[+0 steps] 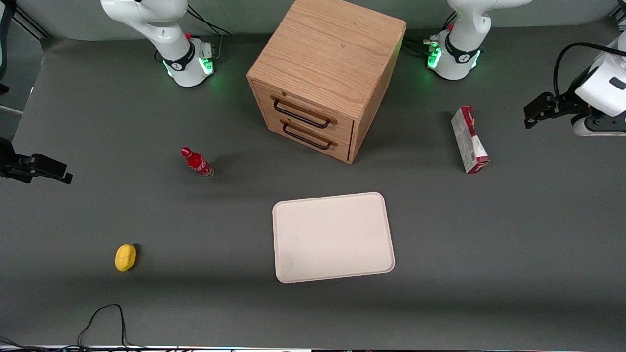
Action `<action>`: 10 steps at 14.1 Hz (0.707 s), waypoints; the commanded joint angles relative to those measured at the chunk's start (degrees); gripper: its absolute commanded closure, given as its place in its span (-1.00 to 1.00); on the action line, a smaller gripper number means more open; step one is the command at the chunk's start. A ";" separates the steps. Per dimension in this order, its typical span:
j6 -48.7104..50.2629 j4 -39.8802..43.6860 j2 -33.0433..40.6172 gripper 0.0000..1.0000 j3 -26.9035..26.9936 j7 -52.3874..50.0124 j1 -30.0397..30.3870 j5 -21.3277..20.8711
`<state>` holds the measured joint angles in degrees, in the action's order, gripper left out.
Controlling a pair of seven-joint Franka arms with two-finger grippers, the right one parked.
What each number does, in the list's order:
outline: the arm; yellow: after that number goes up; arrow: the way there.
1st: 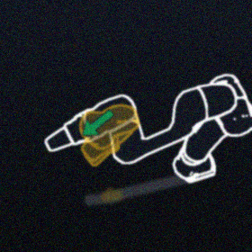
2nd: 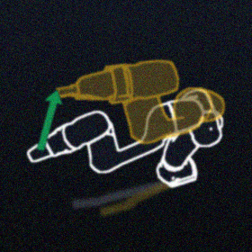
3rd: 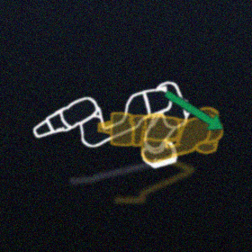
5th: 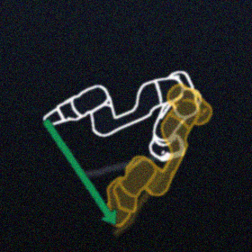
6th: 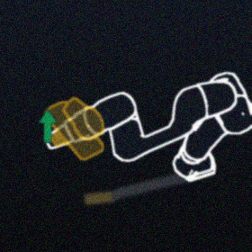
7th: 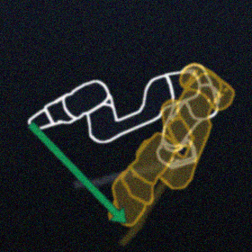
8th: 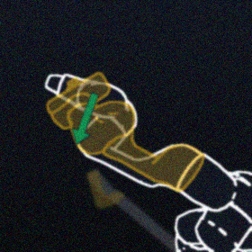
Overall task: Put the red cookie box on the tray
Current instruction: 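Lower the open left gripper over the upright red-and-white cookie box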
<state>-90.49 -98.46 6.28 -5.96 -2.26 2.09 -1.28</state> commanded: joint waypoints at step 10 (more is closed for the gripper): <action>-11.77 -23.83 5.22 -1.00 2.00 -1.16 1.25 -0.47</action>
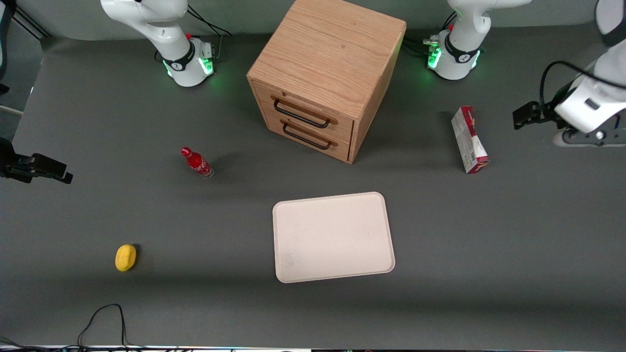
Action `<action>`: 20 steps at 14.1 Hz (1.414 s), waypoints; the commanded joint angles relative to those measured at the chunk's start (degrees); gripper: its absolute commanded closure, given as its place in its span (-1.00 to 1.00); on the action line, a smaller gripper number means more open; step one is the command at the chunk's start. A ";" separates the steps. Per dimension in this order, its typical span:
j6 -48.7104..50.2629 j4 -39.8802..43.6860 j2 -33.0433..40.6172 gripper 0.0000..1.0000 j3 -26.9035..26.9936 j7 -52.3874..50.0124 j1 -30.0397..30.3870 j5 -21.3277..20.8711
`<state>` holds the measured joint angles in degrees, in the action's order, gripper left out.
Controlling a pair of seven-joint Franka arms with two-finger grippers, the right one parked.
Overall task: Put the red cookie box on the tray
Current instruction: 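Lower the open left gripper over the upright red-and-white cookie box, then close the left gripper on the cookie box's upper end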
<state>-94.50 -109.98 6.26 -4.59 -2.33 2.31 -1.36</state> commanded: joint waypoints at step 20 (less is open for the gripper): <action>-57.40 -53.24 0.07 1.00 0.10 -10.67 1.21 -0.14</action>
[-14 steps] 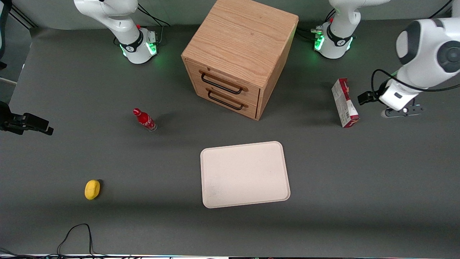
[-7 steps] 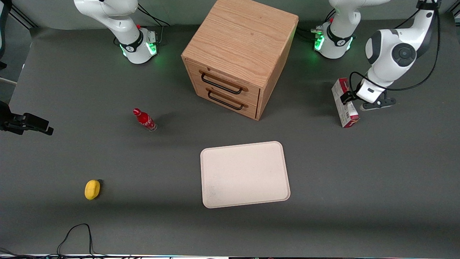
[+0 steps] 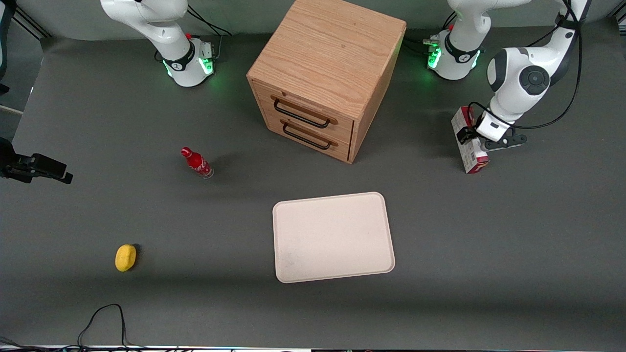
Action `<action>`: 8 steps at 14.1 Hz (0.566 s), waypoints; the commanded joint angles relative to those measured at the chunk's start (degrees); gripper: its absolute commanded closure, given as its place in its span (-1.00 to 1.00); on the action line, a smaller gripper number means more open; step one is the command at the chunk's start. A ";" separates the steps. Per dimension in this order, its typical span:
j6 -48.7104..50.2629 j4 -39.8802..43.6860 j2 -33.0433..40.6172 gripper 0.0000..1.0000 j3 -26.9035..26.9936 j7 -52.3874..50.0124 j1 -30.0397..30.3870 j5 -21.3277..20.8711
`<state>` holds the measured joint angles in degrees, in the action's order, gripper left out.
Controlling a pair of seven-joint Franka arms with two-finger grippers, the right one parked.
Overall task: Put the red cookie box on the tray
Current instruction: 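Close the left gripper on the cookie box's upper end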
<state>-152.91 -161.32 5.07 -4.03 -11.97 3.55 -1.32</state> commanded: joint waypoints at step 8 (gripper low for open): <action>15.50 6.17 3.10 1.00 -0.80 -0.07 -0.04 -0.17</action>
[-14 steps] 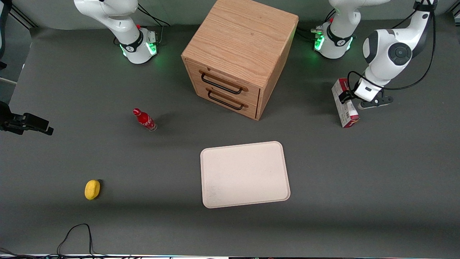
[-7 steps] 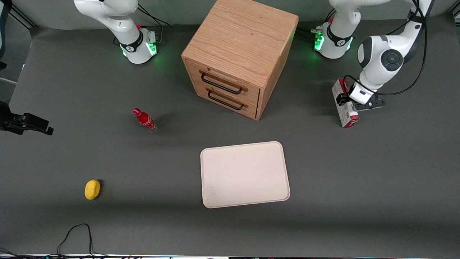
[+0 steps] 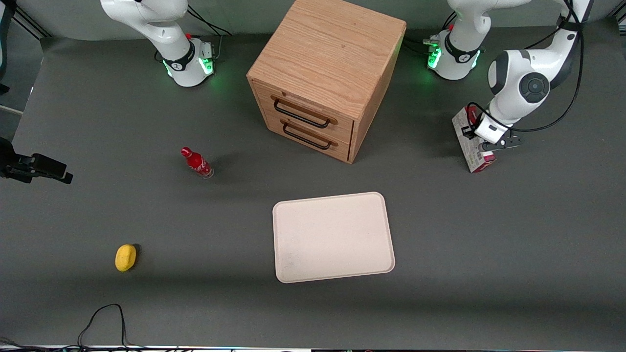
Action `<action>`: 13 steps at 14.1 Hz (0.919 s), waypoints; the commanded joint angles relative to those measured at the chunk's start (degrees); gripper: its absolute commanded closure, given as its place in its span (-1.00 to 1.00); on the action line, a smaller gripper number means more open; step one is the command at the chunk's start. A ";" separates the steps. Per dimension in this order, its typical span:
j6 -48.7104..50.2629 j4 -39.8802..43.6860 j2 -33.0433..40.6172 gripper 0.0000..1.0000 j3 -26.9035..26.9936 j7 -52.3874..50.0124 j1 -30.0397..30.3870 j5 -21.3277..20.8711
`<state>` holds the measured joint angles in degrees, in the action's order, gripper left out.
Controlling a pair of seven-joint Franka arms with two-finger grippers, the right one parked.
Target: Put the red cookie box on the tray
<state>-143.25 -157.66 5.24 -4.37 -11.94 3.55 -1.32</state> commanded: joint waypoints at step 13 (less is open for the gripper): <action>49.70 62.77 -10.66 1.00 -0.28 7.02 -3.28 0.09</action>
<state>-100.17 -108.51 2.49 -5.00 -5.06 2.01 -1.26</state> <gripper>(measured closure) 0.947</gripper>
